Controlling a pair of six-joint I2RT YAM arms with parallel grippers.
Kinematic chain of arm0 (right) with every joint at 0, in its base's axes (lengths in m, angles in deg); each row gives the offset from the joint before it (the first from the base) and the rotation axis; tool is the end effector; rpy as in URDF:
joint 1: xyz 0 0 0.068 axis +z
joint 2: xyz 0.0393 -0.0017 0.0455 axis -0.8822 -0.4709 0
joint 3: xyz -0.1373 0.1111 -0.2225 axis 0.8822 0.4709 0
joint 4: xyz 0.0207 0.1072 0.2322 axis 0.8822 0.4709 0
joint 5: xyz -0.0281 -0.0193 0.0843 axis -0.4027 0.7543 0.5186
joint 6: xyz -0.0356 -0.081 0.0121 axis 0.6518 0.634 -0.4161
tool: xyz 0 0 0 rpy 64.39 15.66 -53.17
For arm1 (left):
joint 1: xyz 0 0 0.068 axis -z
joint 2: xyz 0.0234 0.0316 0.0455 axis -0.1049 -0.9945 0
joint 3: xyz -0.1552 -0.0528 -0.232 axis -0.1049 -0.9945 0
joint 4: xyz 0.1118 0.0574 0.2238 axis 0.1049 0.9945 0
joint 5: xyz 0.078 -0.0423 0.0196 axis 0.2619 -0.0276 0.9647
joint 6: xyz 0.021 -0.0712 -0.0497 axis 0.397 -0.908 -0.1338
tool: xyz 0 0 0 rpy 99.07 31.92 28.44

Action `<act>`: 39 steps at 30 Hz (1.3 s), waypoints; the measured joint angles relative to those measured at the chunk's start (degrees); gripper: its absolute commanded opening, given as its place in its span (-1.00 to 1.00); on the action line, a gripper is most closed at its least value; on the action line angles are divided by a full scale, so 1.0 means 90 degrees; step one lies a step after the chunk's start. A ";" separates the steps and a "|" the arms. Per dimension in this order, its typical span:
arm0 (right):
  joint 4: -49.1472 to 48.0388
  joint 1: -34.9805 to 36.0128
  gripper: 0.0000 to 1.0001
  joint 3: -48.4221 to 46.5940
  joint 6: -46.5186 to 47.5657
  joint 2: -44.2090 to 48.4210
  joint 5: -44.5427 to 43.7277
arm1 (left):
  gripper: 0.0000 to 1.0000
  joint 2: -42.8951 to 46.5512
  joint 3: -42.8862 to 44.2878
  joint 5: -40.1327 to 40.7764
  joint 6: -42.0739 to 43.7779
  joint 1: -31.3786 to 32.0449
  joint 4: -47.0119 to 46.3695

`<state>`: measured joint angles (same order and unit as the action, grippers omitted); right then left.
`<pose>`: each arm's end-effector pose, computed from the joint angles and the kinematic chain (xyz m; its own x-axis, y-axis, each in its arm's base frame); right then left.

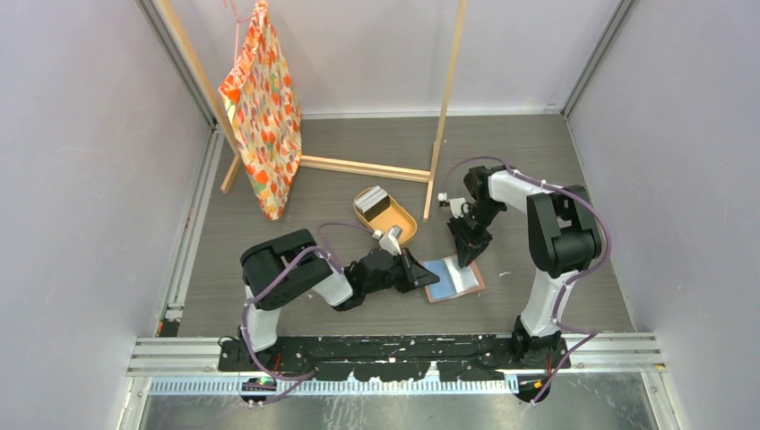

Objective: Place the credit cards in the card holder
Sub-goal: Open the card holder at the center of the board.

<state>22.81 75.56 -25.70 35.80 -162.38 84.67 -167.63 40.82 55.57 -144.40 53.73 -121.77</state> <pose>0.2853 0.1022 0.1197 -0.8616 -0.5049 0.0521 -0.4355 0.7882 0.4348 0.1846 -0.3272 0.1005 -0.9067 -0.3433 -0.2451 0.0876 0.4151 -0.9055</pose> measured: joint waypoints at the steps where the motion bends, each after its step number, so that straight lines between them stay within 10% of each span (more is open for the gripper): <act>1: -0.0002 0.0000 -0.52 0.0000 0.0012 0.0061 0.0061 | -0.99 -0.0032 -0.0046 -0.0022 -0.0010 -0.0024 -0.0204; 23: 0.0236 -0.0748 0.24 -0.0010 0.0267 0.1144 0.2025 | -0.99 0.0420 -0.0347 -0.0648 0.0806 -0.0272 -0.2171; 39: 0.1236 -0.0942 0.30 -0.0442 0.1178 0.0860 0.3636 | -0.99 0.0821 -0.0148 -0.0792 0.1479 -0.0316 -0.2212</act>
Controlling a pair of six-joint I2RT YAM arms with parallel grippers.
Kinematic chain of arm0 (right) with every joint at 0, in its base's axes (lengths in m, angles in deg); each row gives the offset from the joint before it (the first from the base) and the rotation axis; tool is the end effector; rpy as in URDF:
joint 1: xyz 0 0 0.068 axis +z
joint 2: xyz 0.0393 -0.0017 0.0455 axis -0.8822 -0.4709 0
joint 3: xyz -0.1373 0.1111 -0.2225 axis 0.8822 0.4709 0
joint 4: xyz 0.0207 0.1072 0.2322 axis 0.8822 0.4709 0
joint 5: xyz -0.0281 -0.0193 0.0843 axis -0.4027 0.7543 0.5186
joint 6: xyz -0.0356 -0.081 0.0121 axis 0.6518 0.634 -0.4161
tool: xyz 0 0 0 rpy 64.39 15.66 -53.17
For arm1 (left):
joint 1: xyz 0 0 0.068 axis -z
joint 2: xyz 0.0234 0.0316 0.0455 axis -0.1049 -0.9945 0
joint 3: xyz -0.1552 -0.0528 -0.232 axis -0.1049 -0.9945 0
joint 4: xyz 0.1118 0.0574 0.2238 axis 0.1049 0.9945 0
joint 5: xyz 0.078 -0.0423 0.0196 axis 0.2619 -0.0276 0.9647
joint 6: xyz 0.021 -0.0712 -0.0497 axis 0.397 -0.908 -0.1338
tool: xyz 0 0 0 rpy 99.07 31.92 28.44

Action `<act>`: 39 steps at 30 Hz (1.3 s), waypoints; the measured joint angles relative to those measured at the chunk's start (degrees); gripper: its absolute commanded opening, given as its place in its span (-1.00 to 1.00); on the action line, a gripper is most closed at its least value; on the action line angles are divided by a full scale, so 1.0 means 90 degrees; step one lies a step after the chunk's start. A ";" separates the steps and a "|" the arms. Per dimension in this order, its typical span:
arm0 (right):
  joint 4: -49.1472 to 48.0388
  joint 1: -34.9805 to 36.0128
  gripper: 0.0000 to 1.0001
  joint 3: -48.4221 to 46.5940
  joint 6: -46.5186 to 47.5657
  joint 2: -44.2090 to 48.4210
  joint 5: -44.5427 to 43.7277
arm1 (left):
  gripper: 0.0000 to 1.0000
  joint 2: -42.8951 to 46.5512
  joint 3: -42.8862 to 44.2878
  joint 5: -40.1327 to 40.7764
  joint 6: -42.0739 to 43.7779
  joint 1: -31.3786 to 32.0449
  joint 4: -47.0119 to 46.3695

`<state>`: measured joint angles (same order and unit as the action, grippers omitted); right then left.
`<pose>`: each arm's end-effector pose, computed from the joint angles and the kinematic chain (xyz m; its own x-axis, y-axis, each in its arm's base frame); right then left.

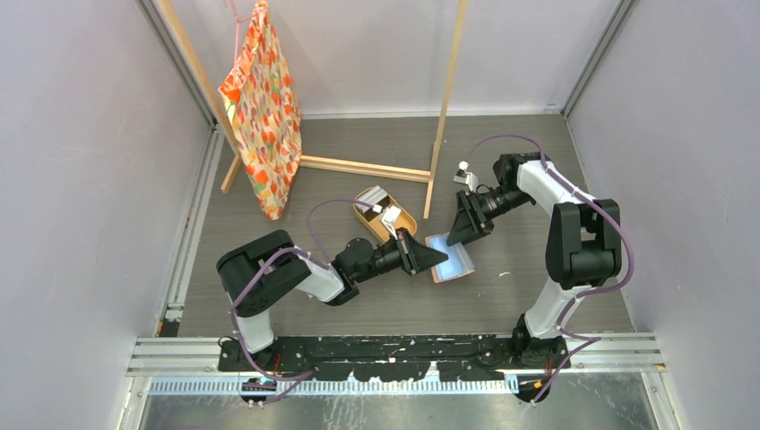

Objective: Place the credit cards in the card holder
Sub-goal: Open the card holder at the center of the board.

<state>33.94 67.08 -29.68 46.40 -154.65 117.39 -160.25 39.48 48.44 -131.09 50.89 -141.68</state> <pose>0.2827 0.0922 0.2045 -0.9050 -0.3495 -0.2426 -0.3892 0.4498 0.8039 0.1900 -0.3196 0.1923 -0.7763 -0.3673 -0.5123 0.5082 0.1162 -0.8534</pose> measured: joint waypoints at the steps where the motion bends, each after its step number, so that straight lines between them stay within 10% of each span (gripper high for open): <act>1: 0.0029 -0.0005 0.31 -0.0002 0.0061 -0.0010 0.0049 | -0.99 0.0000 0.0000 0.0002 0.0044 -0.0002 -0.0002; 15: 0.0245 -0.0318 0.34 -0.0032 0.0163 -0.0012 0.0593 | -0.99 0.0146 0.0000 0.0367 0.0430 -0.0002 -0.0102; 26: 0.0425 -0.0321 -0.55 -0.0070 0.0495 -0.0012 0.0765 | -0.99 -0.0243 0.0078 0.0435 0.0508 -0.0063 -0.0313; 39: -0.0284 -0.0301 0.66 0.0160 -0.0260 0.0270 0.0070 | -0.99 -0.0423 -0.0100 0.0277 0.0165 -0.0260 -0.0151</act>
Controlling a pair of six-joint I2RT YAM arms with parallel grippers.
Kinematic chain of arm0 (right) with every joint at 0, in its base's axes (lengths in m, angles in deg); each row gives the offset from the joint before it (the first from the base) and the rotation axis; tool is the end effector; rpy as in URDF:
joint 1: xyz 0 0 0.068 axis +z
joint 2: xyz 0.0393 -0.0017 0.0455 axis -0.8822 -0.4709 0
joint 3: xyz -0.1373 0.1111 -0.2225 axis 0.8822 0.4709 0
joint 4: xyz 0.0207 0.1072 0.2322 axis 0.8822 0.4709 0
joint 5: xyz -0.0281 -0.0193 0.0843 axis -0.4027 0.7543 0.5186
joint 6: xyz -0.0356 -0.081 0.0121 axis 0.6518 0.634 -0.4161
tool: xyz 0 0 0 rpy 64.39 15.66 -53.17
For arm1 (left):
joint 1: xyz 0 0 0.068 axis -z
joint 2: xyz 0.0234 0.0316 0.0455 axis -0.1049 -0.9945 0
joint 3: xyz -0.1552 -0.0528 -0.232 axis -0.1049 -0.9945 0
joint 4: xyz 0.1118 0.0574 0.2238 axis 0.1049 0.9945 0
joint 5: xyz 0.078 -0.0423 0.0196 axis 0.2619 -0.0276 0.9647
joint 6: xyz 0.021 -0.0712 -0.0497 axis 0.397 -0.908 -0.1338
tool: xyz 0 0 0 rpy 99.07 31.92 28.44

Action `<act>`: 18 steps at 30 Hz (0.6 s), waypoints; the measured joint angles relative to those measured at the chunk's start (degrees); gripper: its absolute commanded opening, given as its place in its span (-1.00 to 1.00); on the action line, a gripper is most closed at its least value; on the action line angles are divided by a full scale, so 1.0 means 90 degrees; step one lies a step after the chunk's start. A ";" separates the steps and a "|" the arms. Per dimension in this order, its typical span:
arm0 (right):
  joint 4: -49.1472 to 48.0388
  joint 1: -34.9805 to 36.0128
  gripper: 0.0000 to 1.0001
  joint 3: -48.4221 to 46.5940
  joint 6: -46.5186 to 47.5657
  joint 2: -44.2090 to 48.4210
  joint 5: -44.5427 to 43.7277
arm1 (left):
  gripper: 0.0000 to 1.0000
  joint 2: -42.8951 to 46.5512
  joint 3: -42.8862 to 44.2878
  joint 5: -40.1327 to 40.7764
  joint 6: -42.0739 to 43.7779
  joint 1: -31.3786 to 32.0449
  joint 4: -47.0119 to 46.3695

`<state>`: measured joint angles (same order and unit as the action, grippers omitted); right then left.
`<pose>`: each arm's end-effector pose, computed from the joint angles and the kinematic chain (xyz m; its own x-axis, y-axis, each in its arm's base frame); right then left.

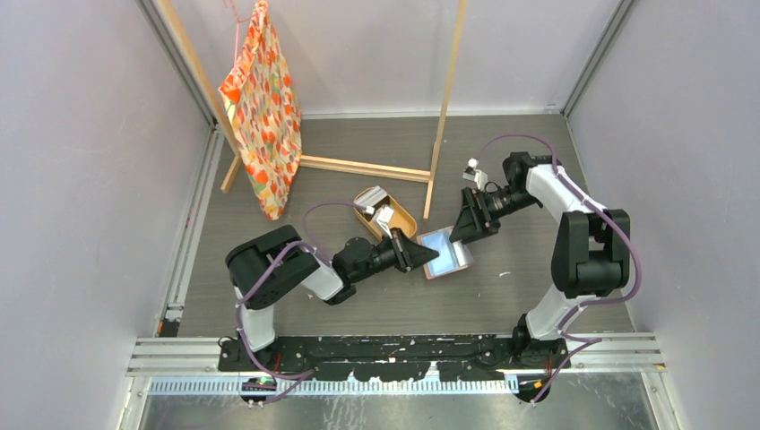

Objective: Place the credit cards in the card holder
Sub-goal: Open the card holder at the center of the board.

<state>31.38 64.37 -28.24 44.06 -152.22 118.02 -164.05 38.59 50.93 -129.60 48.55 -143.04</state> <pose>0.2836 0.0790 0.2102 -0.9204 -0.2822 -0.2704 -0.3784 0.4695 0.7978 0.2067 -0.3109 0.1682 -0.7491 -0.4033 -0.5255 0.4844 0.2076 -0.8499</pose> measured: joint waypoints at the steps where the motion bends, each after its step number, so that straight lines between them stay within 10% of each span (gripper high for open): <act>1: -0.0148 0.0005 0.67 0.0085 -0.0155 0.0121 -0.0177 | -0.99 -0.0005 -0.0039 -0.0029 -0.0029 -0.0007 0.0066; 12: -0.1195 0.0019 0.69 0.0362 -0.1025 0.1064 -0.1775 | -0.99 -0.0792 -0.0418 -0.0420 -0.0755 -0.0041 0.0393; 18: -0.1234 0.0019 0.68 0.0398 -0.0974 0.1059 -0.1756 | -0.55 -0.0775 -0.0568 -0.0381 -0.1010 -0.0041 0.0777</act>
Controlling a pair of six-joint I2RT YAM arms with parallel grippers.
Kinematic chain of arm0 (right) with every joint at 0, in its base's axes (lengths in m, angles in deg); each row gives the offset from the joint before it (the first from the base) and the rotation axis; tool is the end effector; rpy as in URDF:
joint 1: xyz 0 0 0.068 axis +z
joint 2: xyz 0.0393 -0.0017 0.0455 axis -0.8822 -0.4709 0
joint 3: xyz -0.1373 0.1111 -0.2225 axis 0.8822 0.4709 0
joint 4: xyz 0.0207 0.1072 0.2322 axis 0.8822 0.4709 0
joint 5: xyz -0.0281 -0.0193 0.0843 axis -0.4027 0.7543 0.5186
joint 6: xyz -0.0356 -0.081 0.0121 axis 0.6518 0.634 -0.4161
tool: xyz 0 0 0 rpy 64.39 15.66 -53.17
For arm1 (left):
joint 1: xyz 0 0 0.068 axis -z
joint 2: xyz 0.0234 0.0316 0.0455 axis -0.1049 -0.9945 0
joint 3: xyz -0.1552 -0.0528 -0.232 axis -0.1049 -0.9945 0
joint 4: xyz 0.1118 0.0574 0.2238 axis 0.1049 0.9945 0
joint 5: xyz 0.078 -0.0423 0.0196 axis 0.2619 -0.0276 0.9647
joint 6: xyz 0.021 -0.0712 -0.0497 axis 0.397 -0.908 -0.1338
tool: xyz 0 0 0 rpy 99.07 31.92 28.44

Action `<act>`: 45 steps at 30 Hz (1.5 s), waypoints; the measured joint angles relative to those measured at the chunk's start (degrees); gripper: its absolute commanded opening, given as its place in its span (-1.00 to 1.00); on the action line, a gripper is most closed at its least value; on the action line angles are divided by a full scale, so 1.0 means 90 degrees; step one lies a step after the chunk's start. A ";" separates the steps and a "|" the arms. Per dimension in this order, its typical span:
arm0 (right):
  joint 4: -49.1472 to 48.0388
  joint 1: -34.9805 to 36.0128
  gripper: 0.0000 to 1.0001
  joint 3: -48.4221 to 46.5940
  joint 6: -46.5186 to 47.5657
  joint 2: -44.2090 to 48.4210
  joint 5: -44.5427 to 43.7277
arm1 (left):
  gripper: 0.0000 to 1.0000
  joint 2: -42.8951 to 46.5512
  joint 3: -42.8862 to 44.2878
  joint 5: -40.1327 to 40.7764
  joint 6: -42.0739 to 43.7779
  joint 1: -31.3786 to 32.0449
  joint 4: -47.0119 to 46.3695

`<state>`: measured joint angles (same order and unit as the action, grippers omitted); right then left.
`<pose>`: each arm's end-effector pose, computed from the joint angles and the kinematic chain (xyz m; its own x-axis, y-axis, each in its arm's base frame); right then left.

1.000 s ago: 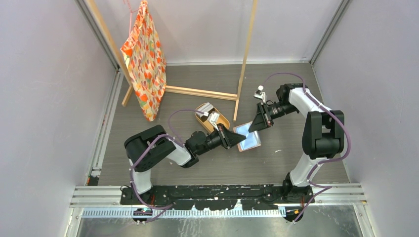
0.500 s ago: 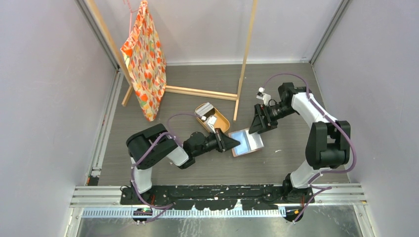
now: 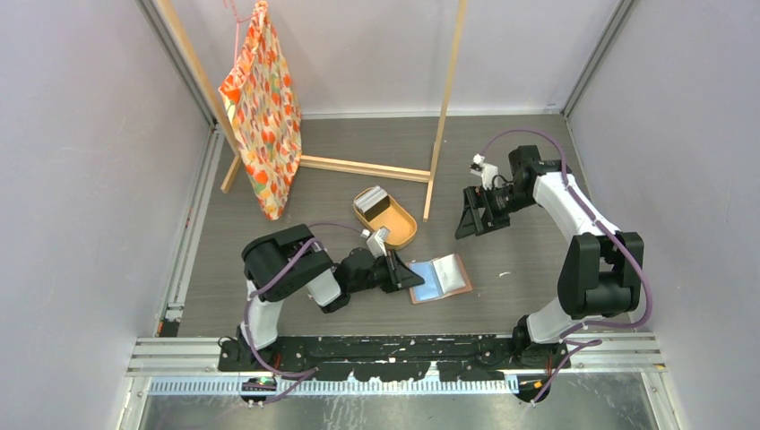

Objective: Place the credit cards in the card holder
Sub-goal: Open the card holder at the center of the board.

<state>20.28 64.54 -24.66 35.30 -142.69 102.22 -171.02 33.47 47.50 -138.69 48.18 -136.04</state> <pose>0.2809 0.0655 0.2232 -0.8882 -0.2705 -0.3714 -0.4471 0.6950 0.5631 0.1911 -0.2932 0.0860 -0.9056 -0.2916 -0.3079 0.1889 0.3727 -0.9085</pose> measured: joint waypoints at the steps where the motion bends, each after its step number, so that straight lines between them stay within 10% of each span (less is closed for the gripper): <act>1: 0.0000 0.0000 0.68 0.0000 0.0002 0.0000 0.0007 | -0.43 0.0063 -0.0015 0.0012 -0.0015 -0.0002 0.0138; 6: 0.0017 0.0017 0.68 0.0000 0.0039 0.0000 0.0066 | 0.04 0.0988 -0.0160 0.0206 -0.0034 -0.0002 0.1243; 17: 0.0036 0.0017 0.68 0.0012 0.0260 0.0311 0.0053 | 0.21 0.3920 -0.0148 0.0954 0.1260 0.0032 0.5302; 22: -0.0015 0.0017 0.70 0.0063 0.0542 0.1154 -0.0051 | 0.92 0.5204 0.0804 0.1591 0.2854 0.0034 0.7572; 25: -0.0100 0.0017 0.91 0.0056 0.0670 0.1834 -0.0083 | 1.00 0.5574 0.1698 0.1991 0.3971 0.0012 0.8522; 45: -0.0272 0.0036 1.00 -0.0391 0.1095 0.1579 0.0753 | 0.99 0.3458 0.4656 0.1928 0.7725 -0.1003 1.0819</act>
<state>17.83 64.87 -28.17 45.16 -128.48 109.00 -139.90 75.37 64.86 -69.17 39.15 -38.67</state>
